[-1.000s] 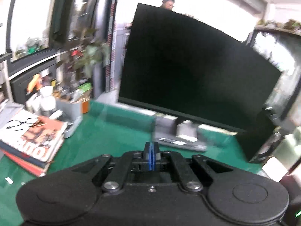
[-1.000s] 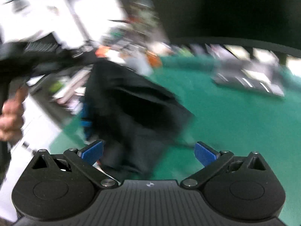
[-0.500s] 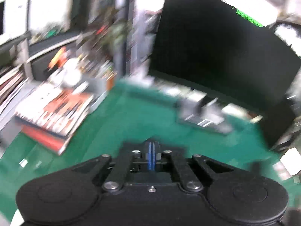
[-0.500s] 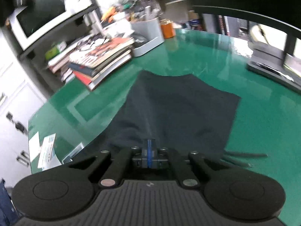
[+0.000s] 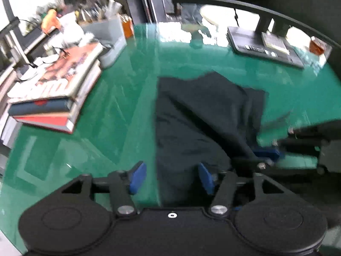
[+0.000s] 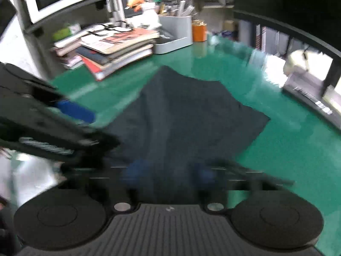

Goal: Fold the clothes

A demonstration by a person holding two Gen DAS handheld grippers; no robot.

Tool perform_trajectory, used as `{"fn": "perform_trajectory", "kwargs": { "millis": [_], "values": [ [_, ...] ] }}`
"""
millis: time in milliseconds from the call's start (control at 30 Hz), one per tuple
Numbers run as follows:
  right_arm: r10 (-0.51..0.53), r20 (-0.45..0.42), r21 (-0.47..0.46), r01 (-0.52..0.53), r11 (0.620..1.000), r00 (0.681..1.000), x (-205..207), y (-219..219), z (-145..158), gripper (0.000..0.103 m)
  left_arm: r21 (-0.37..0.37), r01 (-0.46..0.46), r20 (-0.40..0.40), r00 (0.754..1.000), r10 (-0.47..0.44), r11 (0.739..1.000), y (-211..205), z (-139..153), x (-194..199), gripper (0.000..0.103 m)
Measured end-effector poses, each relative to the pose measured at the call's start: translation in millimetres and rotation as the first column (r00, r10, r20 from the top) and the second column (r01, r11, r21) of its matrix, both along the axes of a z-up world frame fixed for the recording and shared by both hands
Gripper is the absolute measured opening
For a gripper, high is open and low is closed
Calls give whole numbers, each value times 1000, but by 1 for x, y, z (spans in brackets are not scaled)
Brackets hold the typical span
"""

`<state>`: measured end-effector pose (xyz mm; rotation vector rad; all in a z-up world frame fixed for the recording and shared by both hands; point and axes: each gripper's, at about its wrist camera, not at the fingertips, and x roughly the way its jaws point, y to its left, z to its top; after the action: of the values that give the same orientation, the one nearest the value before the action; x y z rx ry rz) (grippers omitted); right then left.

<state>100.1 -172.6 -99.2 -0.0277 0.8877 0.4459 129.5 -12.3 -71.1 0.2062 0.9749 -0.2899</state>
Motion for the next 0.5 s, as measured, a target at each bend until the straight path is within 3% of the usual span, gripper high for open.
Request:
{"fn": "perform_trajectory", "kwargs": {
  "millis": [133, 167, 233, 300, 400, 433, 500],
  "values": [
    [-72, 33, 196, 64, 979, 997, -6, -25, 46, 12, -83, -20, 20, 1000, 22, 996, 14, 16, 2, 74],
    [-82, 40, 221, 72, 973, 996, -8, -30, 54, 12, -132, -1, 20, 1000, 4, 991, 18, 21, 1, 75],
    [-137, 68, 380, 102, 919, 988, -17, -61, 99, 12, -264, 58, 22, 998, -54, 963, 28, 32, -3, 76],
    [-177, 79, 514, 112, 851, 981, -26, -89, 130, 12, -380, 154, 45, 988, -148, 912, 27, 43, -12, 78],
    [-228, 100, 634, 114, 765, 969, -40, -120, 168, 12, -451, 344, 160, 939, -305, 823, 15, 63, -38, 90],
    [-236, 100, 652, 115, 749, 966, -43, -126, 174, 12, -439, 405, 207, 914, -349, 802, 7, 70, -48, 91],
    [-259, 95, 677, 128, 725, 961, -55, -137, 183, 12, -318, 520, 325, 845, -424, 793, -23, 83, -72, 91]
  ]
}}
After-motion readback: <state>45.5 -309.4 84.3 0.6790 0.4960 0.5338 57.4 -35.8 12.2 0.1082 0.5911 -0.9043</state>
